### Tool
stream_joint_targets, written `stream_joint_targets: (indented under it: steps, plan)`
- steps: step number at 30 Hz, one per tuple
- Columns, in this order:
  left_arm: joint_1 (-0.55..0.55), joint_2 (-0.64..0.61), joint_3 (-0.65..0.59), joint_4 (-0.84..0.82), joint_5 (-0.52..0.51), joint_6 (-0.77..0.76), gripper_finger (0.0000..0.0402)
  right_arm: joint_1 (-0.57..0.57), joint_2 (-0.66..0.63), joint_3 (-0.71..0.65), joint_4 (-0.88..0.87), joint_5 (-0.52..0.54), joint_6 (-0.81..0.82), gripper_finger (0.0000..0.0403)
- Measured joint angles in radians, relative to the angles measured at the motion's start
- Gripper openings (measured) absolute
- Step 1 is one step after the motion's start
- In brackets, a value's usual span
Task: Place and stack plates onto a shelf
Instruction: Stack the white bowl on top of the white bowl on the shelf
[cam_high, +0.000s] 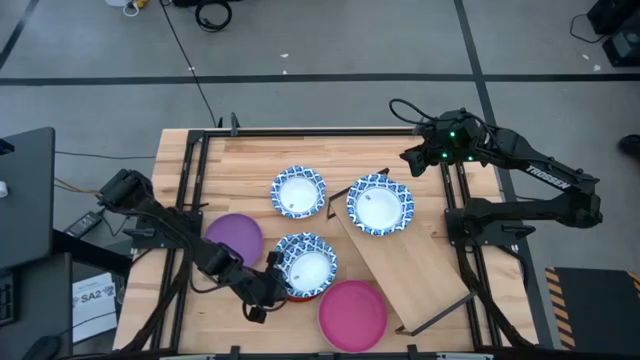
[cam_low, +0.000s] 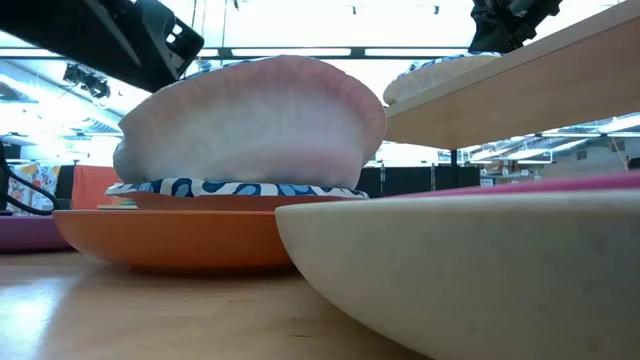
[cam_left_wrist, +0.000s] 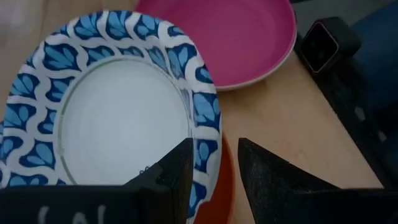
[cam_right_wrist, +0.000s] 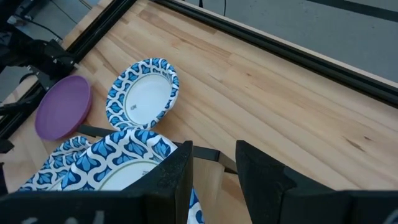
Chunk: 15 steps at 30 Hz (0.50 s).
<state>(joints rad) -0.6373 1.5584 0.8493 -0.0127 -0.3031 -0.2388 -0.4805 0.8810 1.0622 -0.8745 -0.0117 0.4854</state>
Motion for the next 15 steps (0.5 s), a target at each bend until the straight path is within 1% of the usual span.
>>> stream_joint_targets:
  steps: [8,15]
  plan:
    - [0.001,0.041,0.0,0.0,-0.004,-0.064,0.0132,0.0,0.0,0.0,0.0,0.0,-0.001,0.0128]
    - [0.006,0.06,0.0,-0.005,-0.011,-0.069,0.0132,0.0,0.0,0.0,0.0,0.0,-0.014,0.0128]
